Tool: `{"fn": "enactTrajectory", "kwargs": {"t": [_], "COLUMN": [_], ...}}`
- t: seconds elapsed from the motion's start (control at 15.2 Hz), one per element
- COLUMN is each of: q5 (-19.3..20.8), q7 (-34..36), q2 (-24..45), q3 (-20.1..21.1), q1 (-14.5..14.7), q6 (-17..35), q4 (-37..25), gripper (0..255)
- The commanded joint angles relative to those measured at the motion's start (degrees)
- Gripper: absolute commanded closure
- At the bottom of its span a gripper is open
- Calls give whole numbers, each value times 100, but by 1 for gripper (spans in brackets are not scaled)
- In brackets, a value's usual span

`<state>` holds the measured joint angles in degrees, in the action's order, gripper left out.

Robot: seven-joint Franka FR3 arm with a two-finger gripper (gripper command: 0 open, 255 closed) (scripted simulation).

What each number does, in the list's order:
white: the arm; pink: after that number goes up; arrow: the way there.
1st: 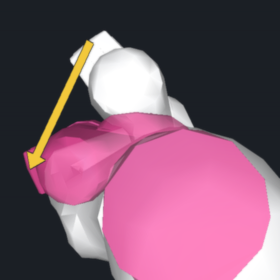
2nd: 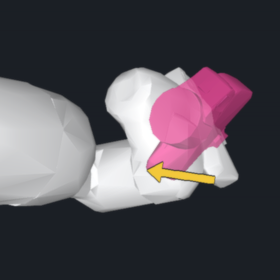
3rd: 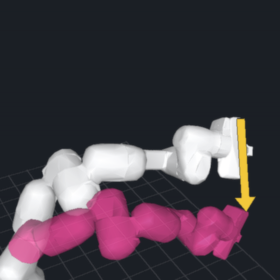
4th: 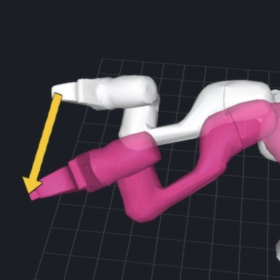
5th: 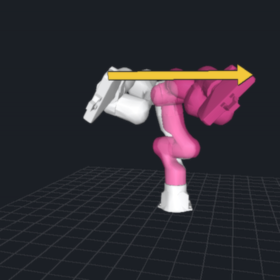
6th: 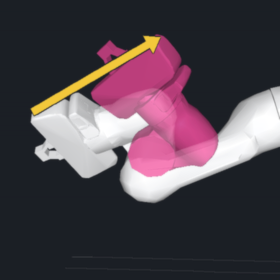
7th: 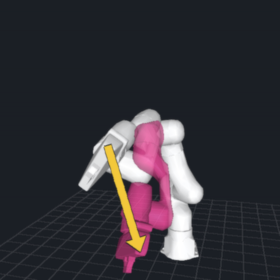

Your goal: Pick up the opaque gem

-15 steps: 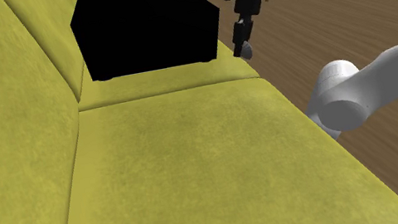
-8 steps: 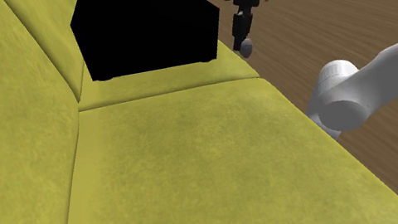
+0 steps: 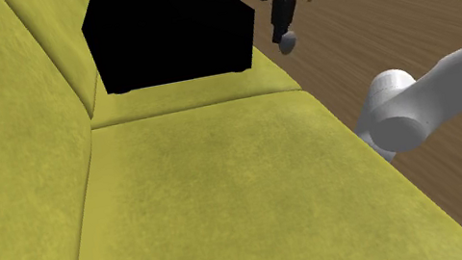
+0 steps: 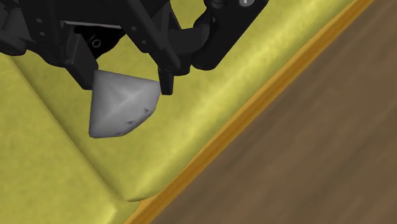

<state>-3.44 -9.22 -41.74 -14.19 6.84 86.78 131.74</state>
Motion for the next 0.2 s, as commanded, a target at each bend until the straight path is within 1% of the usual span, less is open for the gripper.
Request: {"fn": "enactTrajectory", "kwargs": {"t": [0.0, 0.13], "q5": [-10, -11], "q7": [17, 18], "q2": [30, 33], "q3": [4, 5], "q1": [10, 11], "q6": [-145, -156], "q4": [-174, -187], "gripper": [255, 255]}}
